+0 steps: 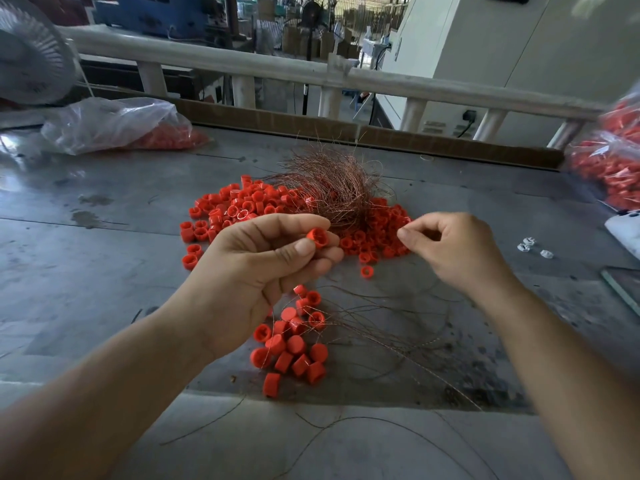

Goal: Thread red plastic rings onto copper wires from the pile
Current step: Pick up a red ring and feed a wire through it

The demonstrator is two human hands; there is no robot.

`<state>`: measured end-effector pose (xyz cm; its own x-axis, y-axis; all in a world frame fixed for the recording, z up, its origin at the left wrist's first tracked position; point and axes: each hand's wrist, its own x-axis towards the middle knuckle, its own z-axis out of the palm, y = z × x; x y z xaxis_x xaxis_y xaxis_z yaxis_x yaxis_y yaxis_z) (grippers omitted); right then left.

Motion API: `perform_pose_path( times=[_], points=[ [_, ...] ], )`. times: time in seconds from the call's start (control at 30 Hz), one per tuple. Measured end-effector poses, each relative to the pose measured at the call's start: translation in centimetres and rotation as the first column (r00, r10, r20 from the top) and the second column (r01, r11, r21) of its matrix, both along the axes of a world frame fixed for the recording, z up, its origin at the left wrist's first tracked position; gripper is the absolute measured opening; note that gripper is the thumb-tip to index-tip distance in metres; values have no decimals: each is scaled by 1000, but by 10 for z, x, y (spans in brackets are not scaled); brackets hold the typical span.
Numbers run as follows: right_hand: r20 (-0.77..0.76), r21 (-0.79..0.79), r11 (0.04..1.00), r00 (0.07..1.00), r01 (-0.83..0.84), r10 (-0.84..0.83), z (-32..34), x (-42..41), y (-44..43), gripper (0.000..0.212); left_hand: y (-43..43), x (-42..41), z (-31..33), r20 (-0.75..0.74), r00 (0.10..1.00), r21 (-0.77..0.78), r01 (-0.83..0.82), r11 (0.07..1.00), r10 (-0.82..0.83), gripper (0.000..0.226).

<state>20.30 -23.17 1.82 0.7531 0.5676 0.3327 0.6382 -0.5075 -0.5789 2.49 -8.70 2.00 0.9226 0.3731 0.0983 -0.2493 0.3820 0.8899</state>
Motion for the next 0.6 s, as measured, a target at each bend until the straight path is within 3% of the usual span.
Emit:
perform_pose_path(
  times=[0.1, 0.37, 0.5, 0.6],
  points=[
    [2, -65, 995, 997, 80, -80, -10, 12, -2, 6, -1, 0, 1, 7, 1000, -11, -7, 1000, 7, 26],
    [39, -109, 979, 984, -171, 177, -19, -7, 14, 10, -2, -1, 3, 1, 1000, -26, 6, 1000, -6, 26],
    [21, -204, 955, 974, -215, 224, -23, -11, 17, 6, -2, -1, 2, -11, 1000, -20, 7, 1000, -7, 26],
    [-36, -126, 969, 977, -211, 209, -18, -11, 15, 12, -2, 0, 2, -23, 1000, -7, 2, 1000, -2, 26]
  ],
)
